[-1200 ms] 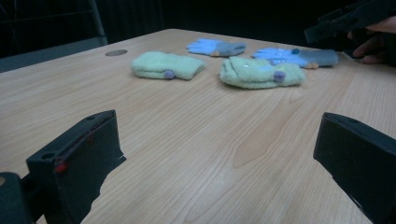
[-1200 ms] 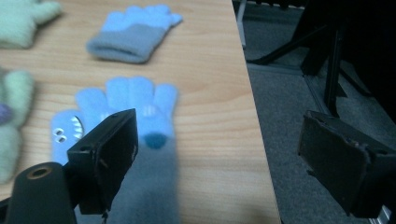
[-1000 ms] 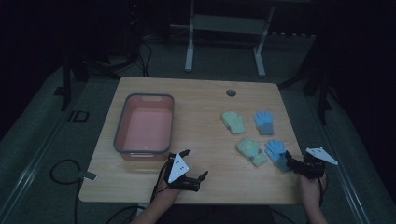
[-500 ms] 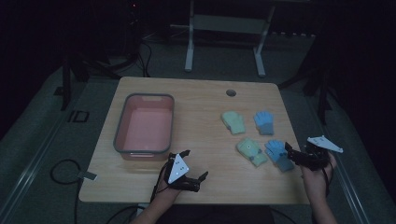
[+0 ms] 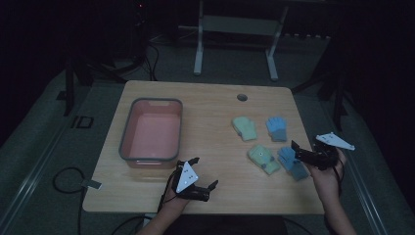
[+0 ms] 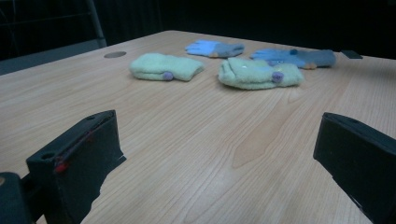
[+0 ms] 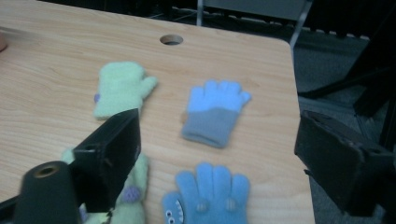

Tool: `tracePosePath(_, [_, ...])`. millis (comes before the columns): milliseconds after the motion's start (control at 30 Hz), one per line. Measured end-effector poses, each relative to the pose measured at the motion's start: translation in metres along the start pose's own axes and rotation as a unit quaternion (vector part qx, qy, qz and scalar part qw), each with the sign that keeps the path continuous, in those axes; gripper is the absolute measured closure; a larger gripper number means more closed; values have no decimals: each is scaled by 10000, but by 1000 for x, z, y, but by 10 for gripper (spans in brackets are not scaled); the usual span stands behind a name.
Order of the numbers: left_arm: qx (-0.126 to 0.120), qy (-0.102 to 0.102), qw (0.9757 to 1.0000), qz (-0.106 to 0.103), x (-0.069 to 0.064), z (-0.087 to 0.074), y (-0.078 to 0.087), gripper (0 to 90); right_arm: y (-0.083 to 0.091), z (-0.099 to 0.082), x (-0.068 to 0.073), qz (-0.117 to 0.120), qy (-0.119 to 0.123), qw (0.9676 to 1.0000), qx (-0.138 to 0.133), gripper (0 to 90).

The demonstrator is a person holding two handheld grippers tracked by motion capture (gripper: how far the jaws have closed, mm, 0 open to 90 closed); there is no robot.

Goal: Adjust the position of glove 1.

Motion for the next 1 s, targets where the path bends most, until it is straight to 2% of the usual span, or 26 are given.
tracePosePath(300, [1, 10, 10000, -25, 0, 0, 0, 5, -8, 18, 12, 248, 189, 9995, 31, 235])
tracePosePath(333, [-2, 20, 10000, -27, 0, 0, 0, 5, -9, 20, 14, 343, 225, 9992, 4, 259])
tracePosePath(567, [-17, -2, 10000, -36, 0, 0, 0, 5, -19, 33, 29, 608, 416, 9972, -87, 313])
tracePosePath(833, [-19, 0, 10000, -56, 0, 0, 0, 5, -38, 40, 49, 1135, 510, 9922, -52, 375])
tracePosePath(1000, [-39, 42, 10000, -64, 1, 0, 1, 5, -48, 45, 61, 1271, 638, 9898, -40, 403])
Point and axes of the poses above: each handheld gripper's, and its own axes: y roughly backward along the jaws, z roughly out of its top, x roughly to its left, the point moved 1 cm from there along -y, roughly forward along the jaws, and after that the axes turned 14 degrees about -z, right-handed, at the moved point
